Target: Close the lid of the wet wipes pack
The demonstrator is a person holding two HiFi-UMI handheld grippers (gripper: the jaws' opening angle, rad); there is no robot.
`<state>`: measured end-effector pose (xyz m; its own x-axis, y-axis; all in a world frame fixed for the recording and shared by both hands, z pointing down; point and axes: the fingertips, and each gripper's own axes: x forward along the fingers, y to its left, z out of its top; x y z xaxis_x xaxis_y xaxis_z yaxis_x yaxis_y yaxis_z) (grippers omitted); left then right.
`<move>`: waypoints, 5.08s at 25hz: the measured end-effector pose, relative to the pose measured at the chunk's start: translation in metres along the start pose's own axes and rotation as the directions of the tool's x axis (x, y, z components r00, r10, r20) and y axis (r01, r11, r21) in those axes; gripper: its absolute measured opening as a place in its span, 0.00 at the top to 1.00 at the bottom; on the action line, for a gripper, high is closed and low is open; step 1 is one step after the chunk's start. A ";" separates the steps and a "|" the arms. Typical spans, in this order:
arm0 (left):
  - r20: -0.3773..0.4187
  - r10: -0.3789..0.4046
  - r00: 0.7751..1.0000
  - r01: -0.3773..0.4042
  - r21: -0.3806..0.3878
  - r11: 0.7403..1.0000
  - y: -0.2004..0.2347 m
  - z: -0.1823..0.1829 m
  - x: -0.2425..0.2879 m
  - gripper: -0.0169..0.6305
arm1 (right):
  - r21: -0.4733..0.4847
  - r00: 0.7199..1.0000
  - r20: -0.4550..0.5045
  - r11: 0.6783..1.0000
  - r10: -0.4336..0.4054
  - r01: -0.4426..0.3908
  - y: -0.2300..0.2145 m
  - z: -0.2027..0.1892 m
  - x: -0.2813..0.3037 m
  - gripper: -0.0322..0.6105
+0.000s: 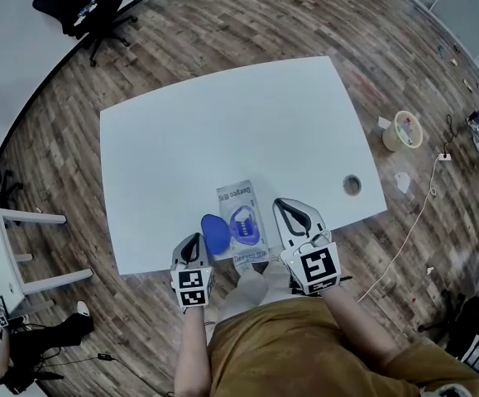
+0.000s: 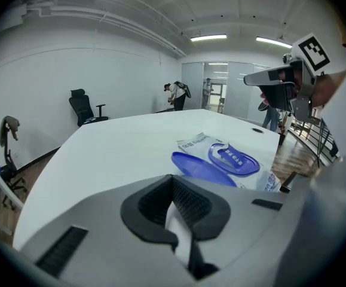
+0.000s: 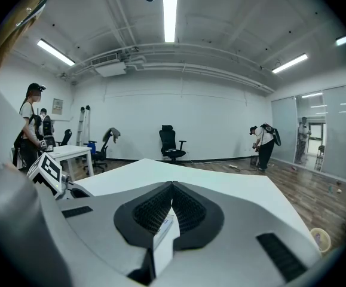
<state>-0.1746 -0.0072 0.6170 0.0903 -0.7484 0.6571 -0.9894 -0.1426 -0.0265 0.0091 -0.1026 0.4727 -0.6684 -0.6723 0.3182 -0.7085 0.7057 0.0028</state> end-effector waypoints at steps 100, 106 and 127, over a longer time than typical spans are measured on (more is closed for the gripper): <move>0.083 -0.256 0.963 0.244 0.128 0.961 -0.088 0.057 0.026 0.98 | -0.031 0.965 -0.142 0.973 0.222 -0.229 0.065 -0.064 0.024 0.94; 0.068 -0.280 0.958 0.270 0.129 0.954 -0.097 0.051 0.026 0.98 | -0.039 0.954 -0.154 0.963 0.258 -0.267 0.074 -0.070 0.026 0.94; 0.060 -0.281 0.958 0.273 0.111 0.956 -0.100 0.048 0.028 0.98 | -0.068 0.922 -0.258 0.947 0.288 -0.315 0.077 -0.101 0.033 0.94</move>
<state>-0.0676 -0.0452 0.6019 0.3710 -0.7158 0.5916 -0.9083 -0.4122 0.0708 -0.0448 -0.0481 0.5791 -0.7623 -0.3587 0.5387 -0.4446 0.8951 -0.0331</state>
